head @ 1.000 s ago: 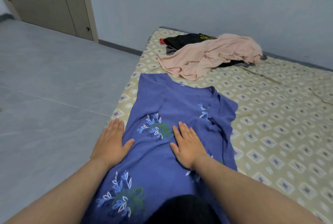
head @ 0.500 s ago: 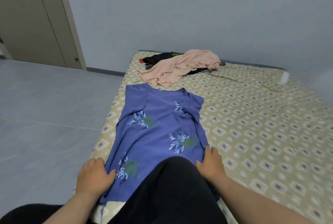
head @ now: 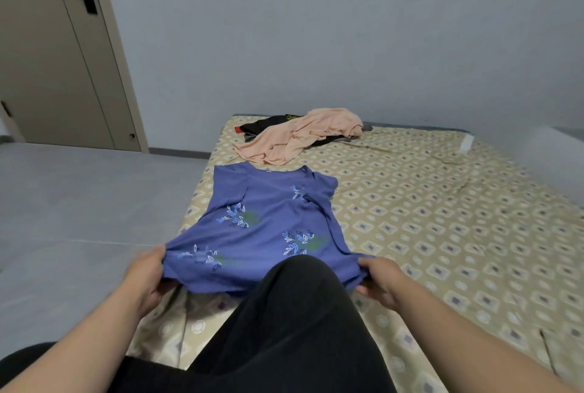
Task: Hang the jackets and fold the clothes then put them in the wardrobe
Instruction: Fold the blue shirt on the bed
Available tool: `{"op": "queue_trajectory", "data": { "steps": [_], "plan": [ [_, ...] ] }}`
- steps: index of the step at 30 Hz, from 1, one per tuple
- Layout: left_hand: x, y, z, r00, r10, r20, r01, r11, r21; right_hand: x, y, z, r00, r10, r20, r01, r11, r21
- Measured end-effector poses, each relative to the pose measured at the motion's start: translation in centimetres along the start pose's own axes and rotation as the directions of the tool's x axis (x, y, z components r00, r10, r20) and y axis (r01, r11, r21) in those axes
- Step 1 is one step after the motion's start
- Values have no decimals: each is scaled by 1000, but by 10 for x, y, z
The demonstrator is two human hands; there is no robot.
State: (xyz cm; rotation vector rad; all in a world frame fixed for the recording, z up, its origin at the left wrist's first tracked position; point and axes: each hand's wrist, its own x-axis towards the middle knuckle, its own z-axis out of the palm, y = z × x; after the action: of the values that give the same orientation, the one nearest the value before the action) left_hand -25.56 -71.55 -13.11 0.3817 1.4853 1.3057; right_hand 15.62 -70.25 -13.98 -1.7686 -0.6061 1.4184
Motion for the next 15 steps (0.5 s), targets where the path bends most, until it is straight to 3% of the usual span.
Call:
{"op": "queue_trajectory", "data": {
  "steps": [3, 5, 9, 12, 15],
  "plan": [
    [-11, 39, 8, 998, 57, 9, -54, 976, -211, 3, -42, -1, 995, -101, -3, 97, 950, 296],
    [-18, 65, 13, 997, 69, 16, -63, 965, -254, -2, -68, -3, 988, -154, -12, 149, 928, 341],
    [-29, 96, 10, 999, 10, -30, -9, 999, 47, -7, -99, -11, 965, -256, -54, 261, 932, 252],
    [-35, 97, -6, 997, -83, -5, 78, 917, 390, -6, -107, -20, 944, -305, -122, 328, 897, 296],
    [-39, 92, -17, 983, -182, 35, 146, 875, 462, -9, -106, -22, 954, -289, -85, 298, 866, 402]
  ]
}}
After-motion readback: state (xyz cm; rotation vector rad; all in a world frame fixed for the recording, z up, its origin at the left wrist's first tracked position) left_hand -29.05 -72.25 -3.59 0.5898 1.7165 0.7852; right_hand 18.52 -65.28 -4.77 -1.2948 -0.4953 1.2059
